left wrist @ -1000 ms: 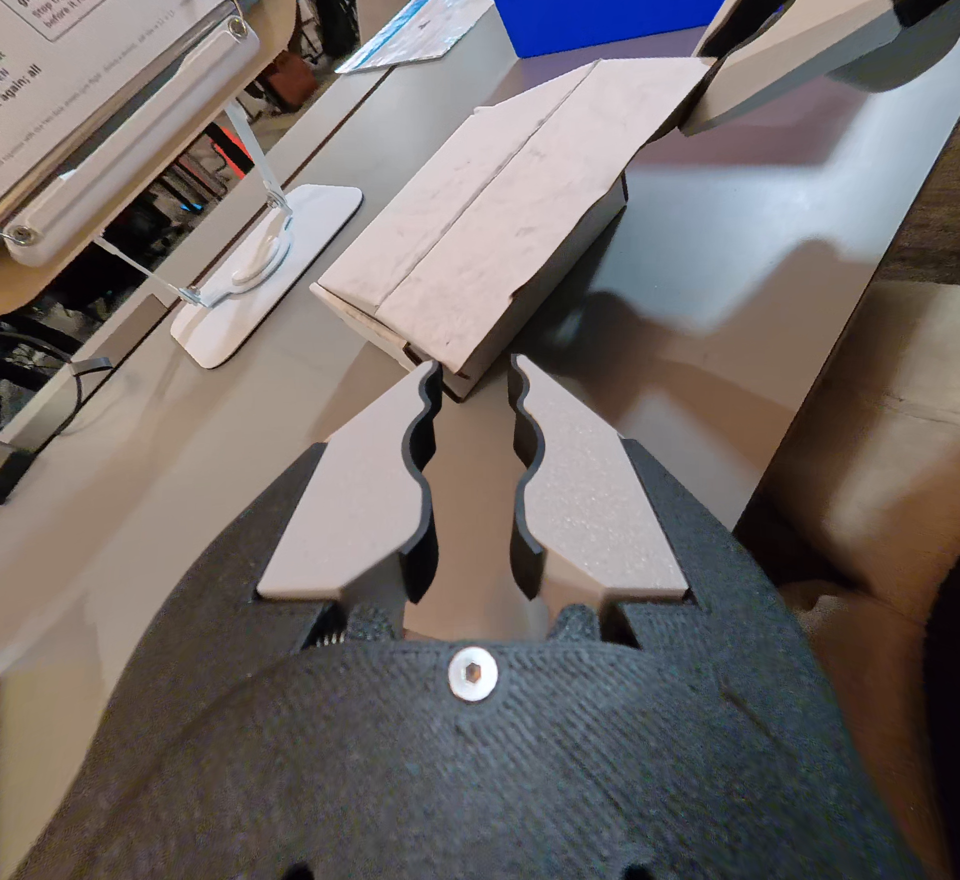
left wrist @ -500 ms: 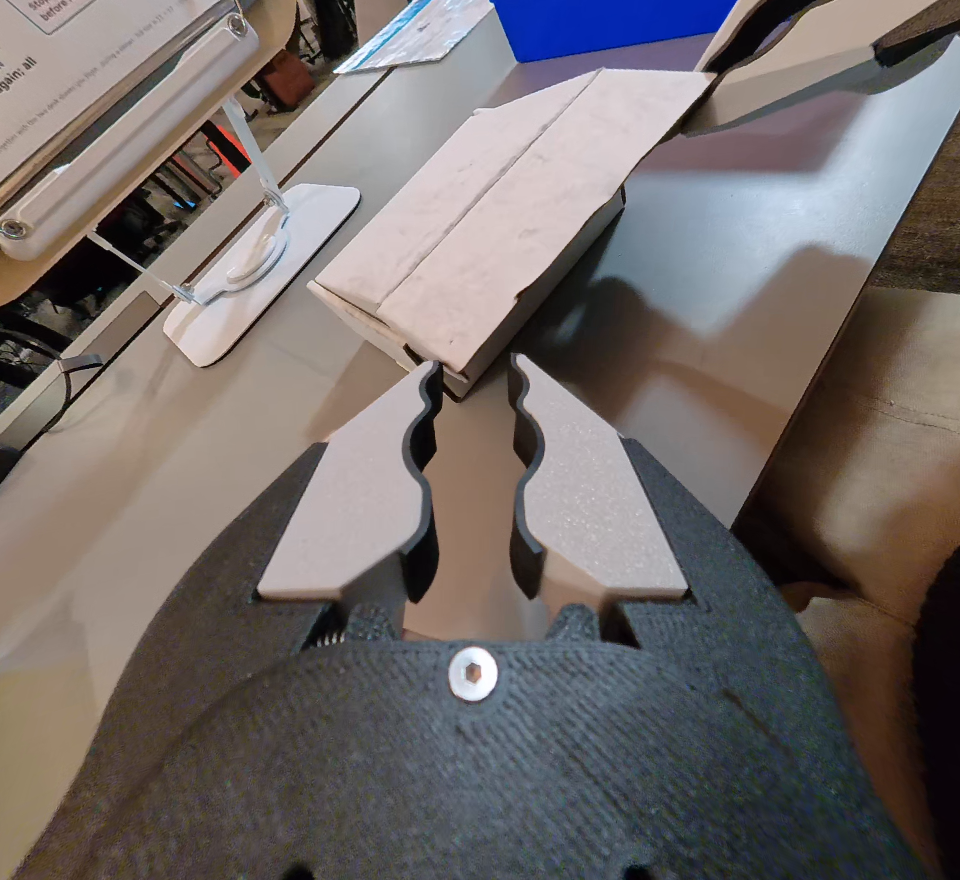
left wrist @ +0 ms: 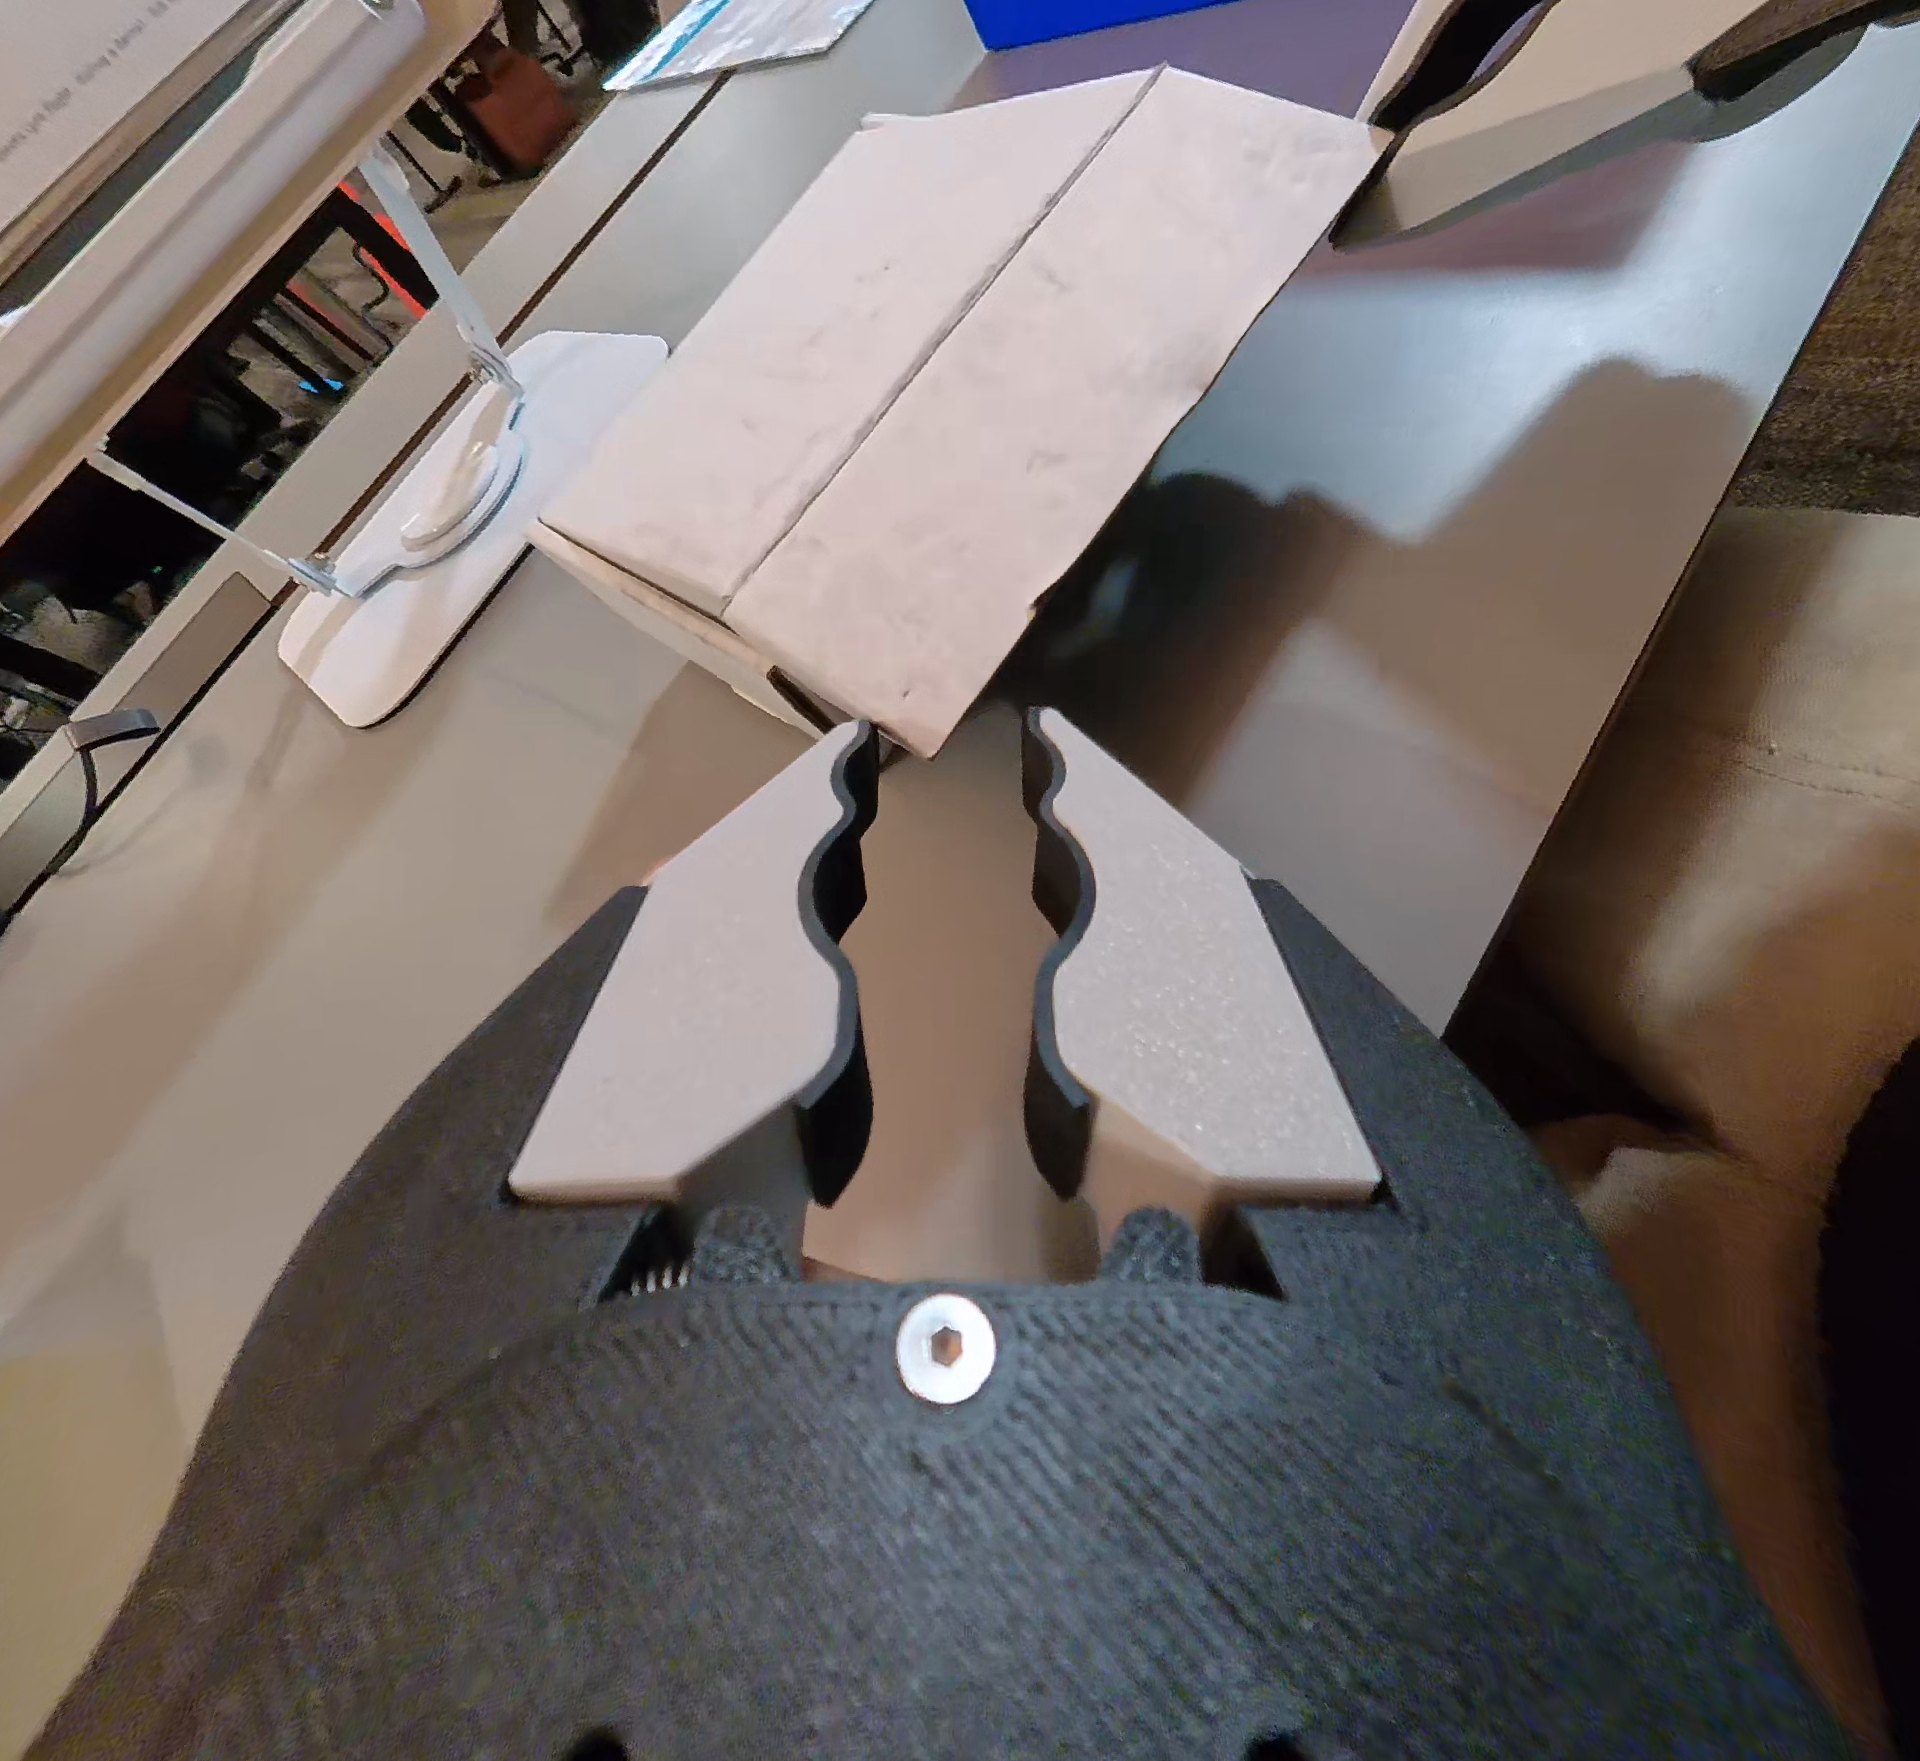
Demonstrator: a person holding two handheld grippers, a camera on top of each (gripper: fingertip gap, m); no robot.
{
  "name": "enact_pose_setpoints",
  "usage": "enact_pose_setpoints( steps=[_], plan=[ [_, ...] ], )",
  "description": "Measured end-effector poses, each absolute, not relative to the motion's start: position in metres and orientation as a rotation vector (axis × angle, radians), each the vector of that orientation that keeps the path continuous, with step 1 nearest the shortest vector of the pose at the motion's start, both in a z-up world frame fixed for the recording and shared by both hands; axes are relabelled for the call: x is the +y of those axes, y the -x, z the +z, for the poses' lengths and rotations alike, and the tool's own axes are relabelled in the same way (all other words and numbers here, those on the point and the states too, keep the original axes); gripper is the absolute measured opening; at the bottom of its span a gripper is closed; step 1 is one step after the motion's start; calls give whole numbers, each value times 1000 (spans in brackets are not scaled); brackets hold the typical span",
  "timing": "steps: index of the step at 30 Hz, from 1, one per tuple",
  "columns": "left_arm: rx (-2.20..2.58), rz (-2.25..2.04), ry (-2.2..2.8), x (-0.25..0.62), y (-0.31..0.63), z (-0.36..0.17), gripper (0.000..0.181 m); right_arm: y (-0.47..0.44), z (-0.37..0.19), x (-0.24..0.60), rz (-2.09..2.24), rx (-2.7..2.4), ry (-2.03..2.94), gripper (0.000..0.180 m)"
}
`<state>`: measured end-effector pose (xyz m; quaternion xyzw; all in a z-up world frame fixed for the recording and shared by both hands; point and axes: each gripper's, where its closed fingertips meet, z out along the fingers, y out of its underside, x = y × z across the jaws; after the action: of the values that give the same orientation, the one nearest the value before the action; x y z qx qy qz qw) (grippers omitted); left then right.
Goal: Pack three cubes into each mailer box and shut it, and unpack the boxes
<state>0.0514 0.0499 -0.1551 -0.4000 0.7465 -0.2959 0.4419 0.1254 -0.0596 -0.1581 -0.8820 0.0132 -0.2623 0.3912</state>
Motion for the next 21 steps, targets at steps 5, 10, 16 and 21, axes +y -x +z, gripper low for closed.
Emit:
enact_pose_setpoints(
  steps=[5,10,16,21],
  plan=[
    [1844,-752,995,50,-51,-153,28,-125,-154,-58,-669,34,2212,5],
    [1832,-733,953,53,-51,-148,33,-129,-159,-65,-661,16,2227,32],
    [1827,-990,1070,54,-42,-139,68,-139,-145,-82,-375,199,2113,60],
    [1704,-1462,1236,51,-38,-109,83,-130,-100,-75,83,379,1782,73]
  ],
)
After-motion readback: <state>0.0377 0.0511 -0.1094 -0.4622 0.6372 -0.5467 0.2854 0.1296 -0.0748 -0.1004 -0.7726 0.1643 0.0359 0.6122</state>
